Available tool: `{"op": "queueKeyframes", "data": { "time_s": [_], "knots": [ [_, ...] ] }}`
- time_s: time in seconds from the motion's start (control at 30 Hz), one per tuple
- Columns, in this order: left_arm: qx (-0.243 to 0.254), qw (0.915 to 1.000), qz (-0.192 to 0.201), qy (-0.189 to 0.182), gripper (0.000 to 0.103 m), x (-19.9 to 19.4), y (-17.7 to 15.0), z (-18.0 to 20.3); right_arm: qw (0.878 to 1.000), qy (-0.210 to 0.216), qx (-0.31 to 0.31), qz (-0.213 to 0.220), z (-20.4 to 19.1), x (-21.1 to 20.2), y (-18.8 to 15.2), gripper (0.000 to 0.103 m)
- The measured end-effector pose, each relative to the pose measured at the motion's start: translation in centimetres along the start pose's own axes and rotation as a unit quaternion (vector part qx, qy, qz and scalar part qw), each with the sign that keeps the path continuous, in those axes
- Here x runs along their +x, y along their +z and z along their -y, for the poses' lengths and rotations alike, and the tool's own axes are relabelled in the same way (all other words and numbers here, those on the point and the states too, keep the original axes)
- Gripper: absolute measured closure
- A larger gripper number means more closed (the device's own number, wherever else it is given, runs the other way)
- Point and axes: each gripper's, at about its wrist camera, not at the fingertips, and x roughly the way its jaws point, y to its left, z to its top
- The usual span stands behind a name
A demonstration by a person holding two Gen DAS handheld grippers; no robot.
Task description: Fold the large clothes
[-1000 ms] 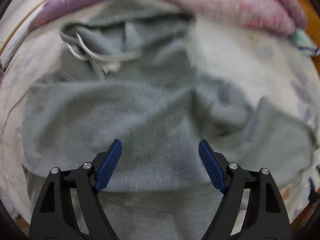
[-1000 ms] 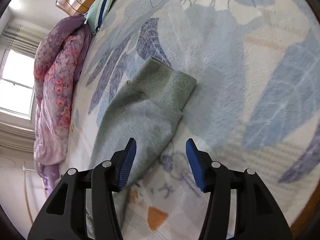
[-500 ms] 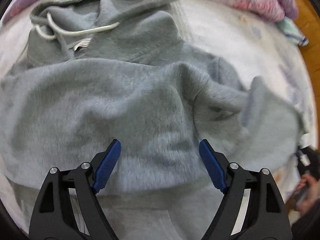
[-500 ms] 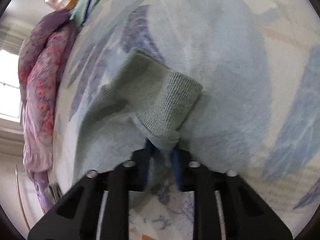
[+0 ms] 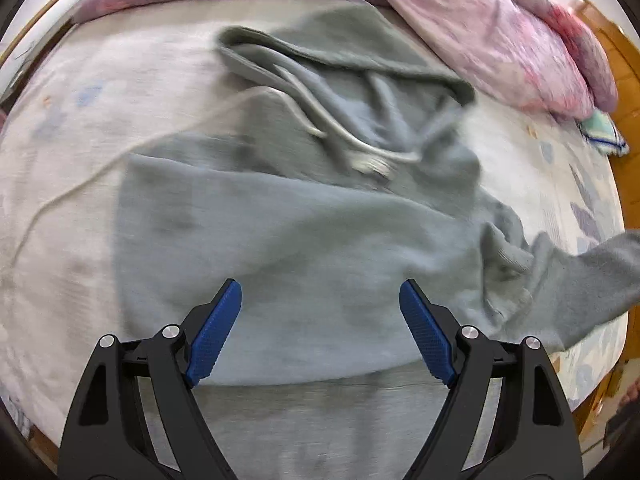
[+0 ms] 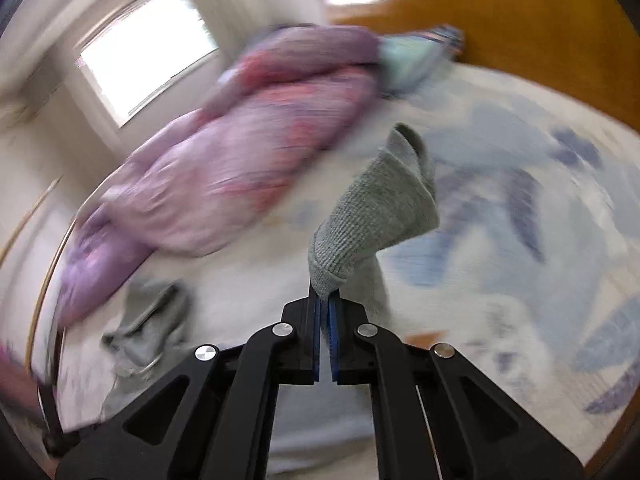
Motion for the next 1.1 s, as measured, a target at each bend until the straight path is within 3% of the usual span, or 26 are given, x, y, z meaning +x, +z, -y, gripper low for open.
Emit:
{"op": "queueKeyframes", "data": {
  "time_s": [0.17, 0.27, 0.53, 0.7, 0.8, 0.87, 0.97, 1.0, 1.03, 1.1],
  "knots": [
    [-0.018, 0.9997, 0.015, 0.010, 0.021, -2.8, 0.3, -6.1, 0.991, 0.082, -0.100, -0.031, -12.7, 0.4, -3.3, 0.100],
    [-0.032, 0.9992, 0.019, 0.013, 0.021, -3.9, 0.0, -9.8, 0.977, 0.130, -0.159, -0.062, -21.0, 1.5, -7.6, 0.100],
    [-0.075, 0.9965, 0.028, 0.024, 0.021, -5.6, -2.1, -18.3, 0.939, 0.209, -0.225, -0.155, -35.4, 5.3, -19.9, 0.100],
    [-0.095, 0.9945, 0.023, 0.039, 0.021, -5.5, -3.8, -21.8, 0.914, 0.202, -0.264, -0.231, -38.9, 8.9, -27.1, 0.095],
    [-0.109, 0.9931, 0.018, 0.039, 0.021, -5.3, -4.7, -23.1, 0.899, 0.162, -0.266, -0.307, -38.6, 11.8, -30.6, 0.094],
    [-0.118, 0.9921, 0.020, 0.038, 0.021, -5.5, -5.1, -23.7, 0.898, 0.163, -0.250, -0.324, -37.8, 12.1, -31.0, 0.093],
    [-0.132, 0.9905, 0.024, 0.031, 0.021, -5.8, -5.4, -23.8, 0.896, 0.186, -0.235, -0.327, -36.8, 10.9, -30.0, 0.076],
    [-0.136, 0.9900, 0.026, 0.028, 0.021, -5.9, -5.3, -23.6, 0.895, 0.198, -0.231, -0.325, -36.5, 10.3, -29.6, 0.059],
    [-0.143, 0.9890, 0.032, 0.021, 0.021, -6.1, -5.2, -23.2, 0.895, 0.204, -0.232, -0.322, -36.4, 9.9, -29.1, 0.036],
    [-0.144, 0.9888, 0.038, 0.012, 0.021, -6.3, -4.7, -22.2, 0.896, 0.216, -0.236, -0.308, -35.5, 8.6, -28.0, 0.034]
  ]
}}
